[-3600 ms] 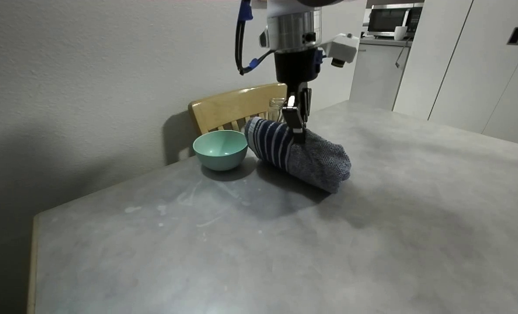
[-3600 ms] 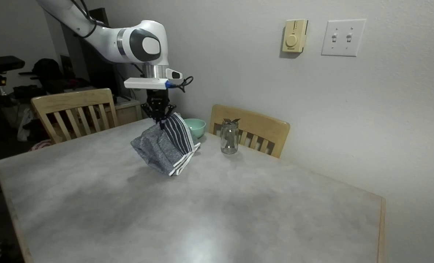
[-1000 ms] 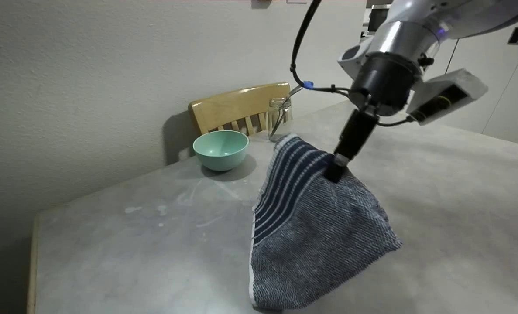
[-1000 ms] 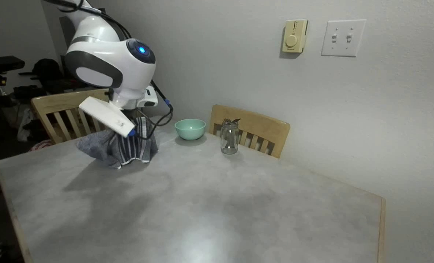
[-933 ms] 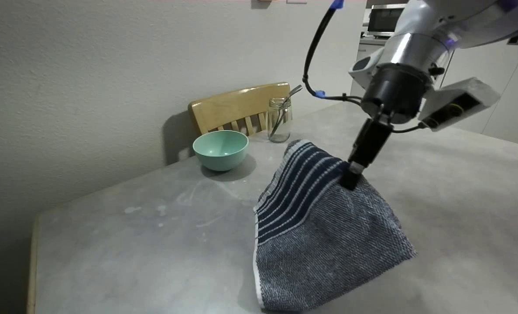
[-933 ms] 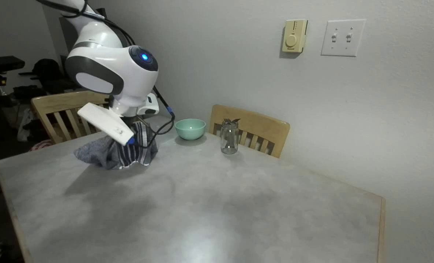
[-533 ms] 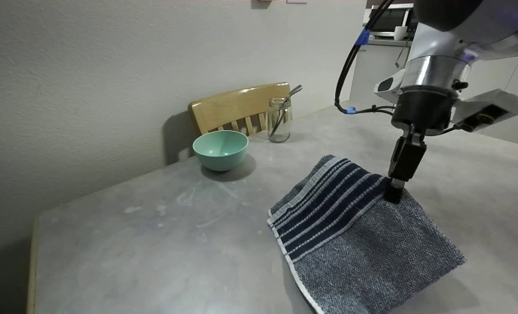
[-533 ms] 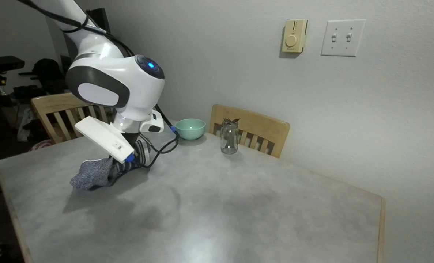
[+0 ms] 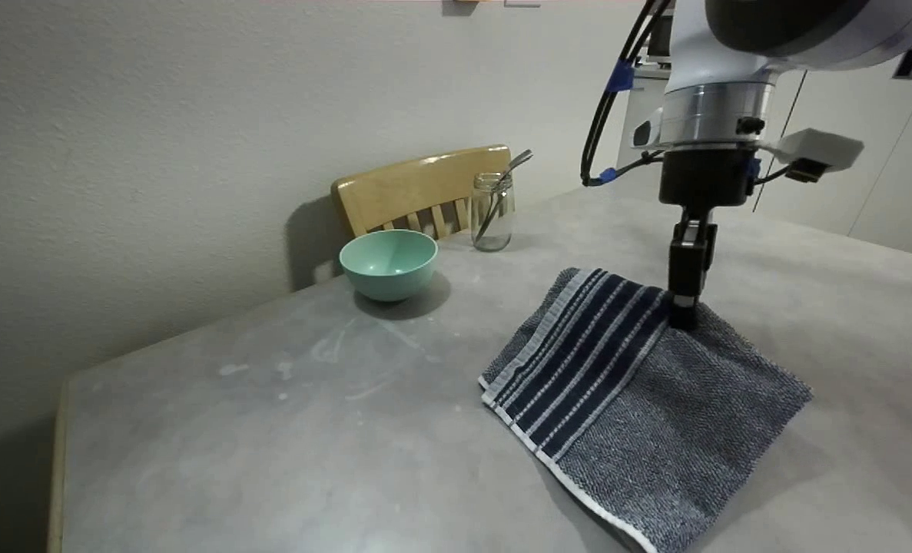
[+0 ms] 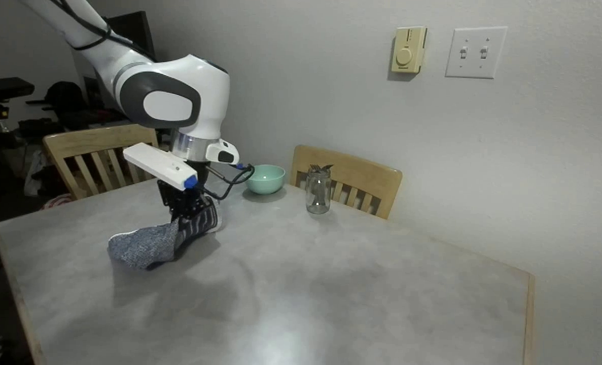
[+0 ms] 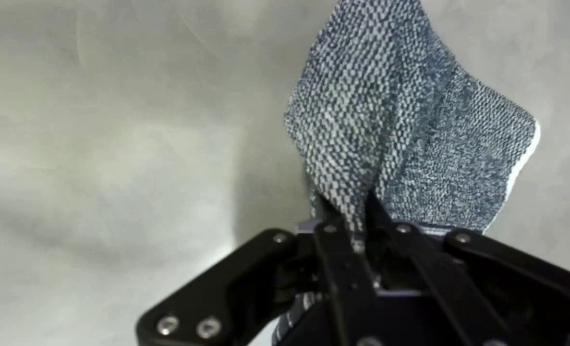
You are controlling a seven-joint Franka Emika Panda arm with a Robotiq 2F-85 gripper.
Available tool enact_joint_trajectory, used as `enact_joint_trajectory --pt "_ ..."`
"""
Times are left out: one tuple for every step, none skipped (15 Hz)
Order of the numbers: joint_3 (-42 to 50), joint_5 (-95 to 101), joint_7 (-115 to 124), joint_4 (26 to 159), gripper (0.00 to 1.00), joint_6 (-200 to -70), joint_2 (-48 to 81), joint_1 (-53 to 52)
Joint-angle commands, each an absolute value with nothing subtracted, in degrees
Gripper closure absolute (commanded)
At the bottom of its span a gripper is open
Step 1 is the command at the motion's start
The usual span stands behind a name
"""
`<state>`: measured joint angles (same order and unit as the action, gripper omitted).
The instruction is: Unfold the towel once, fold the towel once, flip it over, unfold the towel once
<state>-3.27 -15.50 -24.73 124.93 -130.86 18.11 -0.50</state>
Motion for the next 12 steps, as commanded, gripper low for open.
enact_joint_trajectory --pt "-3.0 -7.3 -13.0 118.6 0.52 -128.1 20.9 -2.8" --pt "-3.2 -5.9 -9.5 116.7 0.43 -126.8 21.4 -3.6" --pt "-3.3 -4.8 -6.6 115.1 0.37 -125.9 21.9 -4.3" --pt "-3.3 -3.4 -2.9 113.3 0.29 -124.4 22.2 -5.4" --pt "-3.1 -1.7 0.4 111.6 0.23 -122.9 22.7 -6.6" --pt "-3.1 -0.1 3.2 109.7 0.15 -121.4 23.4 -7.6" --pt "-3.2 0.9 5.2 107.6 0.09 -119.0 24.0 -8.4" --pt "-3.4 1.5 6.7 105.6 0.02 -117.2 25.0 -9.0" --pt "-3.5 1.9 7.9 103.9 0.01 -115.5 26.0 -9.5" --pt "-3.7 1.5 8.6 101.9 0.0 -113.4 27.1 -9.7" --pt "-3.6 1.2 9.7 100.5 0.0 -111.9 28.0 -10.1" --pt "-3.4 1.2 11.1 99.0 0.0 -110.7 29.3 -10.4"
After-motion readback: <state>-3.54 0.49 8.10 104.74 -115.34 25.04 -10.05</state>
